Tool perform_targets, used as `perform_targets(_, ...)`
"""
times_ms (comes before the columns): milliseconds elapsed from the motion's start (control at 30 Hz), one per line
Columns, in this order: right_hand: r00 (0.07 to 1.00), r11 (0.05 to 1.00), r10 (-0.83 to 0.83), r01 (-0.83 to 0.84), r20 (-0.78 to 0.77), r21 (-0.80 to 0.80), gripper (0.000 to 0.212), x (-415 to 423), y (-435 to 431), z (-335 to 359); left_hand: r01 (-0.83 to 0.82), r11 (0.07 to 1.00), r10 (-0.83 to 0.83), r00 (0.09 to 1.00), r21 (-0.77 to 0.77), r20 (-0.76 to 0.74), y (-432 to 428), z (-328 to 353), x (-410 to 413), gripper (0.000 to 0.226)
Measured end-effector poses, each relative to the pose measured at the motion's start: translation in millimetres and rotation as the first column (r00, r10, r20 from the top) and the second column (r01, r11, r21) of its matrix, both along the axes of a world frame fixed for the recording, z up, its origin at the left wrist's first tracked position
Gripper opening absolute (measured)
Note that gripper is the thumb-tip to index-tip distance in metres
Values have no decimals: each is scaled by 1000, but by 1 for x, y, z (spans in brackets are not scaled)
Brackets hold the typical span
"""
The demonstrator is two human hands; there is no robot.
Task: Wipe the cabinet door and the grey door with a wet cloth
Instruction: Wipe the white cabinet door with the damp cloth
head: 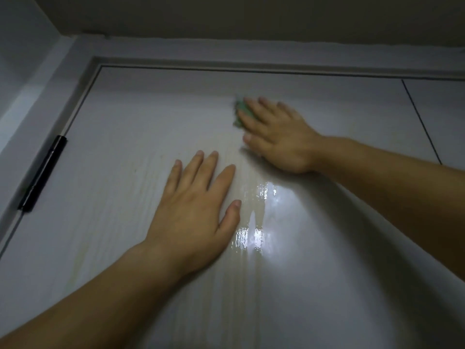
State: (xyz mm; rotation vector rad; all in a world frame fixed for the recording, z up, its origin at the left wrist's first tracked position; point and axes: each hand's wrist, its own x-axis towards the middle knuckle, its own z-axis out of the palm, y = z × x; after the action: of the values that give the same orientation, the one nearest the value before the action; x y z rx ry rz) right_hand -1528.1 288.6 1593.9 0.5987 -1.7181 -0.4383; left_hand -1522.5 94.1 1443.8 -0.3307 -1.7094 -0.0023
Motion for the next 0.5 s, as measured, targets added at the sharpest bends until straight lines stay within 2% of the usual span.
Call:
perform_targets(67,1000,991,19,-19,2,135,71,1,12,-18,-10,1000,10,1000,-23,9,11,1,-2,71)
perform_targets(100,1000,990,7,-8,2,141,70,2,20,-11,-16,1000,16,1000,-18,13,15,1,-2,70)
perform_targets(133,1000,995,-14,13,5,97,70,3,27,4,-22,1000,23,1000,-10,14,17,2,-3,70)
perform_targets(233,997,983,-81,80,-1,-163,65,0,40,54,-38,999,37,999,15,11,21,3,-2,69)
perform_targets(300,998,969,-62,61,3,-239,62,-2,40,64,-35,999,34,999,26,16,21,3,-2,67)
perform_targets(367,999,982,-33,33,2,-184,62,0,36,41,-43,999,43,999,21,17,22,3,0,67)
perform_targets(500,1000,993,15,-12,-25,118,65,-3,47,-13,-62,998,62,998,30,18,25,4,4,66)
